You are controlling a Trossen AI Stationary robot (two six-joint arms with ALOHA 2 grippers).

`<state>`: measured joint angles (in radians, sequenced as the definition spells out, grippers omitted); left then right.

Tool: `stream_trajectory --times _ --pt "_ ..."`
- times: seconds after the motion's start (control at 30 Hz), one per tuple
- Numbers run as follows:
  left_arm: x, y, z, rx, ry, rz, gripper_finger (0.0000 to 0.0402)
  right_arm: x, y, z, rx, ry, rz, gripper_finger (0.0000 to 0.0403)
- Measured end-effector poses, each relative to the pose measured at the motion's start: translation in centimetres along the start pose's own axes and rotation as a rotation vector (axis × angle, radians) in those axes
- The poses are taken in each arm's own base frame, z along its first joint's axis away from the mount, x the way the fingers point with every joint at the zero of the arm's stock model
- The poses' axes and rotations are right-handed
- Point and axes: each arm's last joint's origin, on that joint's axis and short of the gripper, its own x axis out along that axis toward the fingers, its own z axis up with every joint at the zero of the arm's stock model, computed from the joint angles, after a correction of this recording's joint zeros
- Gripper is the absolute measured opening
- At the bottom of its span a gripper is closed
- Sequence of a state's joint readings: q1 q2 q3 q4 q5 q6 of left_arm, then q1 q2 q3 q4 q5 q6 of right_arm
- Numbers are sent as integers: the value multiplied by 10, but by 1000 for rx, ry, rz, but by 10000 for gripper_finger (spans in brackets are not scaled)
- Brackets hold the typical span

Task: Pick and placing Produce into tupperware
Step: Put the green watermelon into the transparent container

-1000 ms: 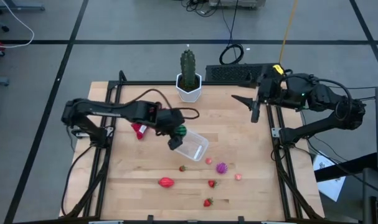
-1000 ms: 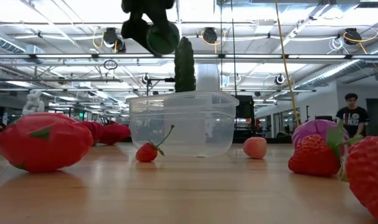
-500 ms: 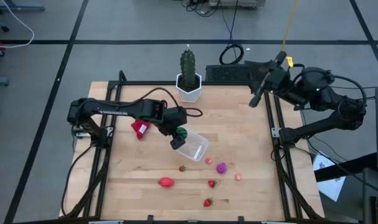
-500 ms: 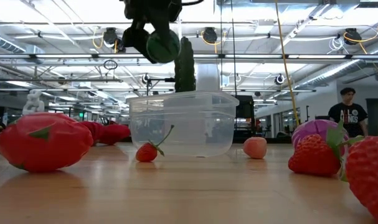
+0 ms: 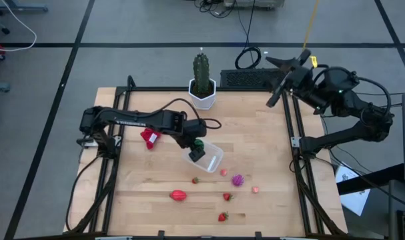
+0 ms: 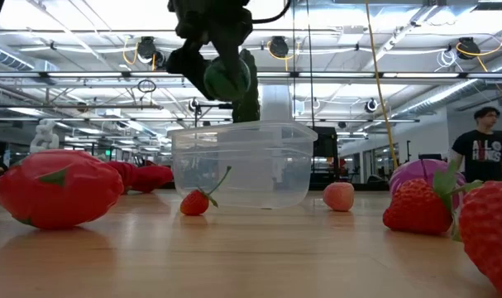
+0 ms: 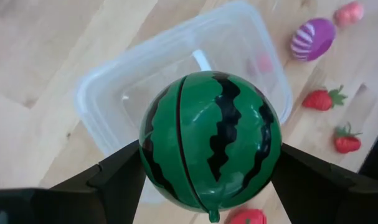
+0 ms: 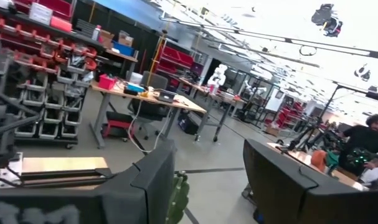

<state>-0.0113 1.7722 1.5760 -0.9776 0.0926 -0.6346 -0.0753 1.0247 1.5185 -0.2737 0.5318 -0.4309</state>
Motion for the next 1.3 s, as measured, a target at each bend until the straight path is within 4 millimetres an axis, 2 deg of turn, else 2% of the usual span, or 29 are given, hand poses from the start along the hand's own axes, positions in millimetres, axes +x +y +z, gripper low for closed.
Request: stream_trajectory --times 0.13,0.33,0.57,0.93,1.3 --pt "2 -10 5 15 -4 46 308 0 -2 -1 0 2 -13 183" --pt "16 -15 12 15 69 123 308 -1 -4 0 1 1 -18 183" --pt "25 -26 20 38 93 144 308 -2 -5 0 3 -3 -19 183" --pt "26 -34 16 54 69 175 308 -3 -6 0 4 -5 -20 183" --pt "45 -35 14 -36 131 167 308 -3 -6 0 7 0 -17 183"
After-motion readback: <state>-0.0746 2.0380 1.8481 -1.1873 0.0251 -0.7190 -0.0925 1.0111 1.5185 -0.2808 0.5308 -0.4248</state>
